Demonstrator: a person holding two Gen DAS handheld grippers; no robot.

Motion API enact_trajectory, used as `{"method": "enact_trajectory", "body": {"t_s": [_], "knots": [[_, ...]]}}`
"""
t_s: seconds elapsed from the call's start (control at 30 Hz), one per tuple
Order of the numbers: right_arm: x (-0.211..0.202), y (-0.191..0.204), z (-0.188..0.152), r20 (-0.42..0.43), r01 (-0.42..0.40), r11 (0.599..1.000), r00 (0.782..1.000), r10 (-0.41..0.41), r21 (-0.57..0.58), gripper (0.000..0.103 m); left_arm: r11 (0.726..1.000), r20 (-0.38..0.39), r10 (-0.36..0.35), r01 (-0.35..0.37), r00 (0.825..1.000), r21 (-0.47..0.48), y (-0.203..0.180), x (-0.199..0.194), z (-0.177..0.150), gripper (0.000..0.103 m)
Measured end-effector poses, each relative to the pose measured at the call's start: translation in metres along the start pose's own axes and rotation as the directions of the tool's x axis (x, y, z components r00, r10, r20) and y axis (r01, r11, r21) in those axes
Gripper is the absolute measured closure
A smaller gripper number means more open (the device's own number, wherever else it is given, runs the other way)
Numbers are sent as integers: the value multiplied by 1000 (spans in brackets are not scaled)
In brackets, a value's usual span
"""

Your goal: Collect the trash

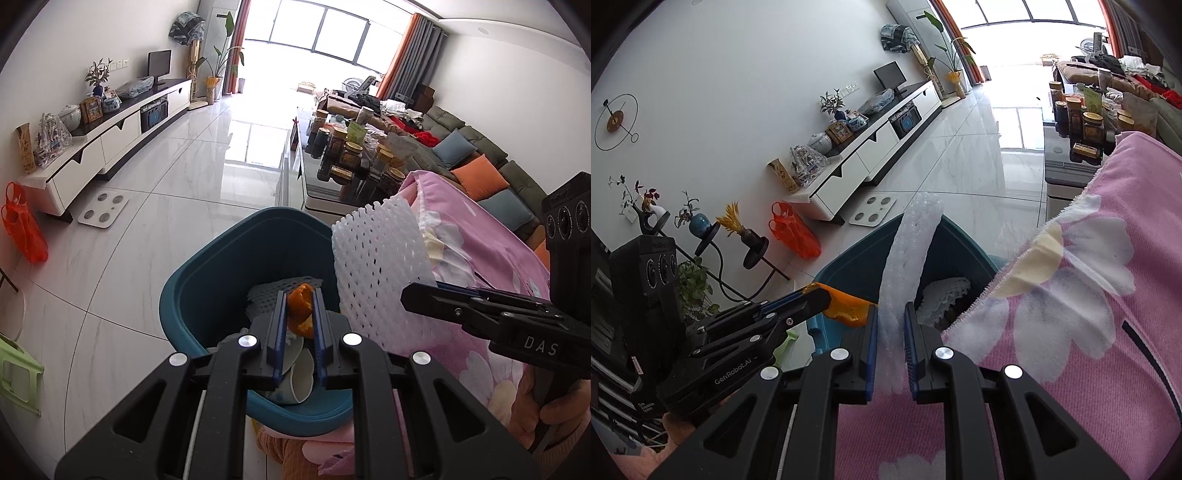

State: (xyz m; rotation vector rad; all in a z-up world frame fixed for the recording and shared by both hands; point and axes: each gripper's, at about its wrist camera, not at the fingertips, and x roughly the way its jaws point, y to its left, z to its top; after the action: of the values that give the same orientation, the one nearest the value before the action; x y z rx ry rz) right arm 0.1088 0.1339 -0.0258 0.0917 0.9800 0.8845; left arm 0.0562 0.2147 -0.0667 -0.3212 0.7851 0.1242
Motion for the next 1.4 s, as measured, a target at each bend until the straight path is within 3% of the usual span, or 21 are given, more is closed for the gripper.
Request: {"method": "enact_trajectory", "body": {"t_s": [0.23,0.3,0.37,0.53,0.67,0.83,0.93,0.97,1.0,1.2,1.3,1.4], "knots": [[20,-2,4,-44,19,1000,999,-18,10,85,1000,-19,-1,1,1000,-22,4,25,0,88],[21,-2,6,-44,23,1000,999,-23,4,79,999,-20,-11,11,1000,-33,6,30,-1,73],[21,-2,6,-40,24,1000,999,-24,4,73,999,-19,-23,23,1000,-46,8,35,-1,66],[15,-6,4,-30,20,1000,999,-19,17,73,998,-16,-26,25,1000,-59,8,40,-2,64],[2,-11,-2,-6,15,1000,1000,-15,24,73,998,16,-35,36,999,-55,7,28,-5,53],[-33,-9,-13,78,35,999,996,-35,-8,58,997,82,-77,80,994,-24,-1,-1,-9,40],[-61,-7,-23,149,62,997,987,-56,-37,41,995,136,-103,101,985,19,-14,-22,-12,24],[-70,-7,-26,171,73,996,983,-65,-45,38,994,155,-112,108,982,33,-19,-29,-14,14],[-79,-7,-29,193,84,995,978,-72,-55,35,993,175,-117,111,978,44,-23,-36,-16,4],[-133,-18,-56,336,197,979,926,-171,-45,16,990,247,-125,105,961,94,-54,-63,-28,6],[-156,-25,-73,403,277,961,882,-244,-25,10,988,275,-137,110,952,112,-73,-72,-34,6],[-177,-30,-94,462,370,929,822,-333,11,7,986,315,-131,90,940,143,-95,-80,-41,6]]}}
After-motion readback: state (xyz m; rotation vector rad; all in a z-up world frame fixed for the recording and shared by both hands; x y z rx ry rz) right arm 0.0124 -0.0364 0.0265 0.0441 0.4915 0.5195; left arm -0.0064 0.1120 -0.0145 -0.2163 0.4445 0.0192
